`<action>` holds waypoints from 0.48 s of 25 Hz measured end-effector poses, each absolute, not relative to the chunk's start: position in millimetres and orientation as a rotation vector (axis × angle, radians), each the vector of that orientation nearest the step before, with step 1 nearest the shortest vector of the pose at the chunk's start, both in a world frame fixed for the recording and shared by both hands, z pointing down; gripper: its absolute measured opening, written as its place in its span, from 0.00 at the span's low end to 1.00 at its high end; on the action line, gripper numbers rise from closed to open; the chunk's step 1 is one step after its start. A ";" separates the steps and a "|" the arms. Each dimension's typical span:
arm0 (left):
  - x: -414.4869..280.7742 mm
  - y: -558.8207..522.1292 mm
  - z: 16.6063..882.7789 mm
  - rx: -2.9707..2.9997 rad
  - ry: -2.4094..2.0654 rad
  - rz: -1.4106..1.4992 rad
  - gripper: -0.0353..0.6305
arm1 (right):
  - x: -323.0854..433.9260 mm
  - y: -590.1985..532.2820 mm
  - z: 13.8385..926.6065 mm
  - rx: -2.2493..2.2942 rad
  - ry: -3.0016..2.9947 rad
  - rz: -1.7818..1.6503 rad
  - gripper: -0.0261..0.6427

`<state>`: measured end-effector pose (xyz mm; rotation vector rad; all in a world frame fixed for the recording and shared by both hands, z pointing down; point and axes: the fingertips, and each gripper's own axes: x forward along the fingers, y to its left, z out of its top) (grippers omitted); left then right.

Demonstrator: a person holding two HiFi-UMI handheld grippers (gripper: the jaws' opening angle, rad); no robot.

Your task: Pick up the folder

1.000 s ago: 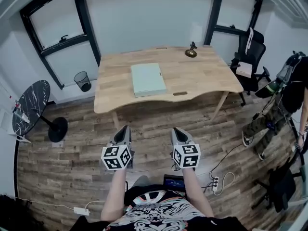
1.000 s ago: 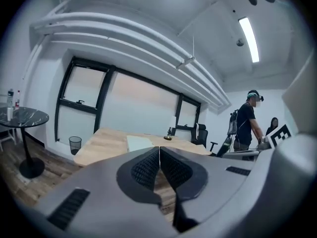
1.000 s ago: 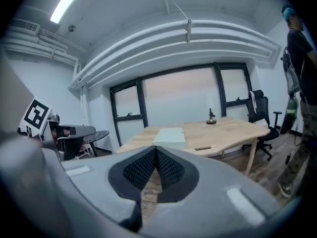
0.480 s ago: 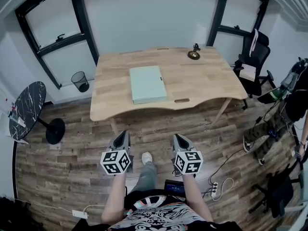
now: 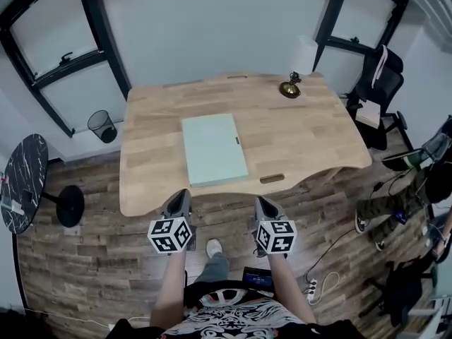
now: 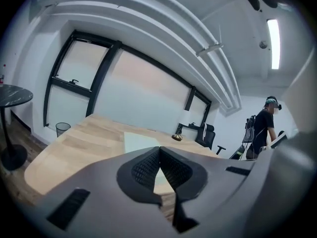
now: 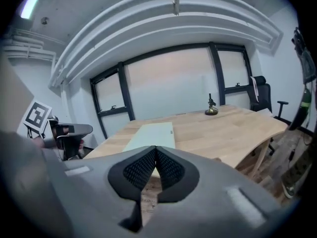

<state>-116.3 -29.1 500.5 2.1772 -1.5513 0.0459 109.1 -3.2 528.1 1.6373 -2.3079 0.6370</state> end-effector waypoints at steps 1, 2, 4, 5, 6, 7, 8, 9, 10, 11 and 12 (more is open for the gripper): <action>-118.9 -48.7 503.9 2.168 -1.544 0.048 0.06 | 109.1 -21.4 531.6 1.653 -2.277 0.633 0.05; -122.0 -66.4 507.1 2.158 -1.539 0.053 0.06 | 108.3 -38.2 535.2 1.657 -2.251 0.628 0.05; -125.8 -94.5 513.2 2.152 -1.526 0.077 0.06 | 107.7 -66.1 541.4 1.657 -2.218 0.630 0.05; -126.9 -106.1 516.5 2.154 -1.519 0.095 0.06 | 108.4 -78.0 543.7 1.663 -2.207 0.639 0.05; -128.5 -117.1 520.3 2.154 -1.515 0.116 0.06 | 108.4 -89.3 545.6 1.671 -2.201 0.648 0.05; -130.8 -128.2 524.4 2.151 -1.515 0.139 0.06 | 107.0 -100.2 547.4 1.674 -2.198 0.653 0.05; -133.2 -139.1 528.0 2.149 -1.516 0.159 0.06 | 104.6 -110.4 549.0 1.673 -2.199 0.655 0.05; -134.5 -149.0 530.0 2.150 -1.513 0.167 0.06 | 101.8 -119.0 550.6 1.668 -2.200 0.656 0.05; -134.7 -157.0 530.7 2.154 -1.505 0.162 0.06 | 99.5 -125.3 552.8 1.665 -2.200 0.658 0.05; -134.3 -163.0 530.8 2.157 -1.495 0.151 0.06 | 97.8 -129.1 555.5 1.665 -2.196 0.667 0.05; -134.0 -167.5 531.1 2.158 -1.486 0.145 0.06 | 96.6 -131.1 558.6 1.668 -2.191 0.680 0.05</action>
